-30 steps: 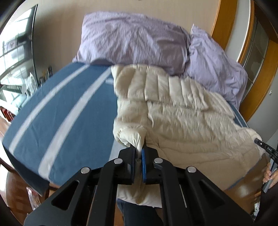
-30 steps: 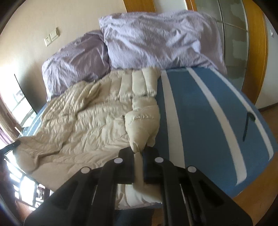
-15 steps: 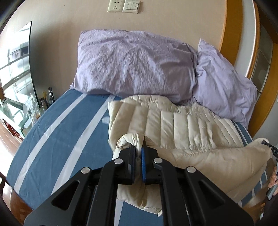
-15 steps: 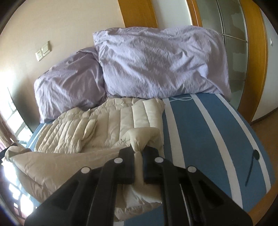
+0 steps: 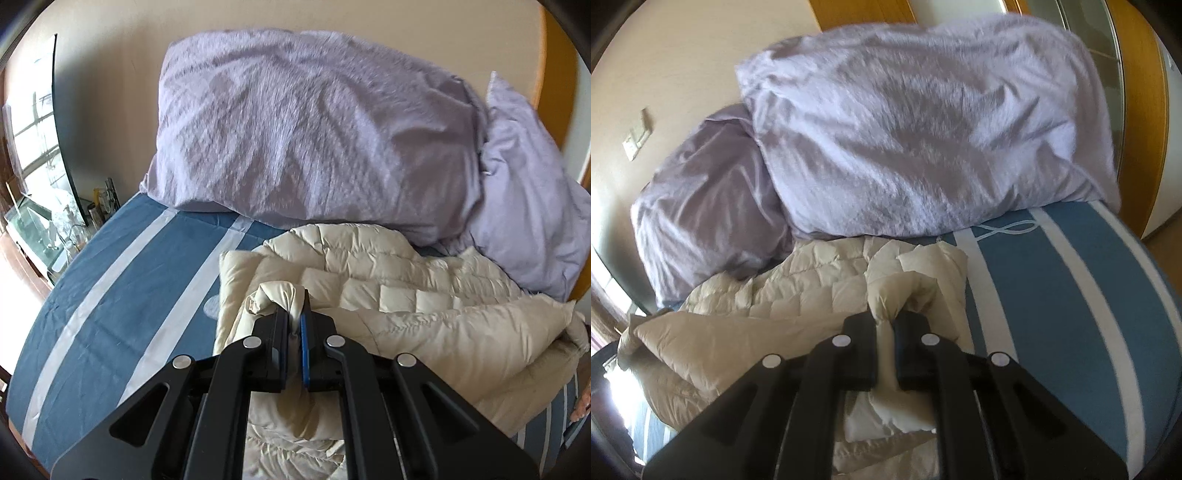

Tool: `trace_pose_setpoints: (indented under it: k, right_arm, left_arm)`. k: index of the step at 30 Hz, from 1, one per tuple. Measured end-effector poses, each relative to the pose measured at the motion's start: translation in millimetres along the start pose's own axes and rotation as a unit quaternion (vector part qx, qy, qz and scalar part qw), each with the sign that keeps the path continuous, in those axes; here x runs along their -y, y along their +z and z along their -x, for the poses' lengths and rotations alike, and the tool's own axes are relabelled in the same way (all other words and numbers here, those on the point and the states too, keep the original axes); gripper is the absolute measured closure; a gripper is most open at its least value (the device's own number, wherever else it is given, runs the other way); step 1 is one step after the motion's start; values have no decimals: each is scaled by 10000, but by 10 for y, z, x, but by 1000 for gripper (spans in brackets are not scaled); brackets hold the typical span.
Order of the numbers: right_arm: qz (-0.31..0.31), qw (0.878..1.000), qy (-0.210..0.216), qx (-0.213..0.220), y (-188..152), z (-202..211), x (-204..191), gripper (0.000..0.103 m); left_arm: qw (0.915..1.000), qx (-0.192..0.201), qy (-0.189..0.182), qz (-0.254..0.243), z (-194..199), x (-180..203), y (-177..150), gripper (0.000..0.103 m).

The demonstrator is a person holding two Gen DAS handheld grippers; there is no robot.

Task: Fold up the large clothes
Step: 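Lift the gripped edge and fold it over the jacket body with both grippers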

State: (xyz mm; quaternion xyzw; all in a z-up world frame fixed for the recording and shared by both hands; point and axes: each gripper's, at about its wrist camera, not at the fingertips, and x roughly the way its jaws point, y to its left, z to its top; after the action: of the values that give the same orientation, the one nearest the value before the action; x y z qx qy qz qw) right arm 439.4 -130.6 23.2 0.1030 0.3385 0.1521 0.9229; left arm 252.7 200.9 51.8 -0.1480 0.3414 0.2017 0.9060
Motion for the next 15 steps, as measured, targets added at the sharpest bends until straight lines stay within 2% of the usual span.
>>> trace_pose_setpoints:
  k: [10, 11, 12, 13, 14, 15]
  right_arm:
    - [-194, 9996, -170, -58, 270, -619, 67, 84]
    - [-239, 9996, -167, -62, 284, -659, 82, 78]
    - [-287, 9995, -141, -61, 292, -681, 95, 67]
    - [-363, 9993, -67, -51, 304, -698, 113, 61]
    - [-416, 9991, -5, -27, 311, -692, 128, 46]
    - [-466, 9989, 38, 37, 320, -672, 142, 36]
  left_arm:
    - [9992, -285, 50, 286, -676, 82, 194, 98]
    - [9988, -310, 39, 386, -740, 79, 212, 98]
    - [9985, -326, 40, 446, -781, 76, 224, 93]
    - [9981, -354, 35, 509, -817, 72, 234, 91]
    - [9976, -381, 3, 571, -846, 71, 249, 82]
    - [9970, -400, -43, 659, -861, 66, 275, 71]
